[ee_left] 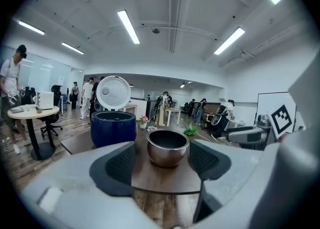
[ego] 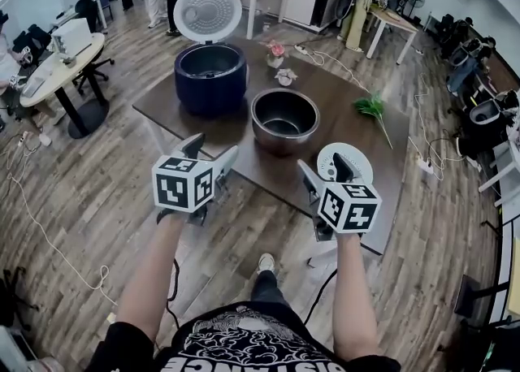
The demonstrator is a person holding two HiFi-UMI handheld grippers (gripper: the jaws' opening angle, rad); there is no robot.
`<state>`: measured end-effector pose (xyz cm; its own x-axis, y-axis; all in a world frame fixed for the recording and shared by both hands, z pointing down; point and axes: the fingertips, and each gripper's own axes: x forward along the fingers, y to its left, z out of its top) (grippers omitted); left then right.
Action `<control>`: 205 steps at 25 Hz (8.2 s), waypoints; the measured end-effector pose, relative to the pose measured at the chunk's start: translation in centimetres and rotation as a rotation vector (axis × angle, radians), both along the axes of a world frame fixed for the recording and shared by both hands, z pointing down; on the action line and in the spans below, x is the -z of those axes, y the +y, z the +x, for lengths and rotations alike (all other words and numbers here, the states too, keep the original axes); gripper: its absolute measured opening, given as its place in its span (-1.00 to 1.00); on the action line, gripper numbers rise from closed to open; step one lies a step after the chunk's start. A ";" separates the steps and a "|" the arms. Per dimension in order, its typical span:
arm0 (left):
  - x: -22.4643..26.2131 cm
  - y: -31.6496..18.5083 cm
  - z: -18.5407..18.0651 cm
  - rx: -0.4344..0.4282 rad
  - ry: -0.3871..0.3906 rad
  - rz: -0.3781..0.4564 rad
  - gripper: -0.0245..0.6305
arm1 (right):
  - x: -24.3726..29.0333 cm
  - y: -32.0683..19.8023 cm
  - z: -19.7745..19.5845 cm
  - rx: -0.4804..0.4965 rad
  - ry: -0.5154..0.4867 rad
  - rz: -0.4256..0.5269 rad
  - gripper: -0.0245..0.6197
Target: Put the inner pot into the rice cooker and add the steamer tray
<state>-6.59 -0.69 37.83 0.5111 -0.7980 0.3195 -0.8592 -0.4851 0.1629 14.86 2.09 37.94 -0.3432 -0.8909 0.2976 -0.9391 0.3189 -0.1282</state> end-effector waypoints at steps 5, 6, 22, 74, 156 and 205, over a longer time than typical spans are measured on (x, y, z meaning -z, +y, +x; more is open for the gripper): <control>-0.5 -4.7 1.9 0.006 -0.007 -0.012 0.11 | -0.3 -4.9 1.5 0.018 0.000 -0.012 0.27; -0.6 -5.8 2.3 0.008 -0.007 -0.015 0.11 | -0.4 -5.9 1.9 0.019 0.001 -0.015 0.28; -1.7 -16.6 5.8 0.070 -0.021 -0.066 0.11 | -1.5 -19.2 5.2 0.073 -0.031 -0.065 0.27; -14.3 -25.9 9.4 -0.094 0.132 -0.398 -0.47 | -15.3 -25.6 7.0 -0.161 -0.037 -0.424 -0.50; 8.1 -37.5 -19.4 0.196 0.294 0.018 -0.59 | 9.3 -42.7 -21.4 0.115 0.042 0.039 -0.59; -3.9 -42.2 -19.3 0.212 0.094 -0.161 -0.57 | -3.3 -47.1 -21.5 0.112 0.100 -0.185 -0.54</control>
<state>-25.93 -42.90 41.72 0.3715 -0.8329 0.4103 -0.9162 -0.2575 0.3070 -6.60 -45.03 41.28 -0.3975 -0.7758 0.4900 -0.9101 0.4016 -0.1023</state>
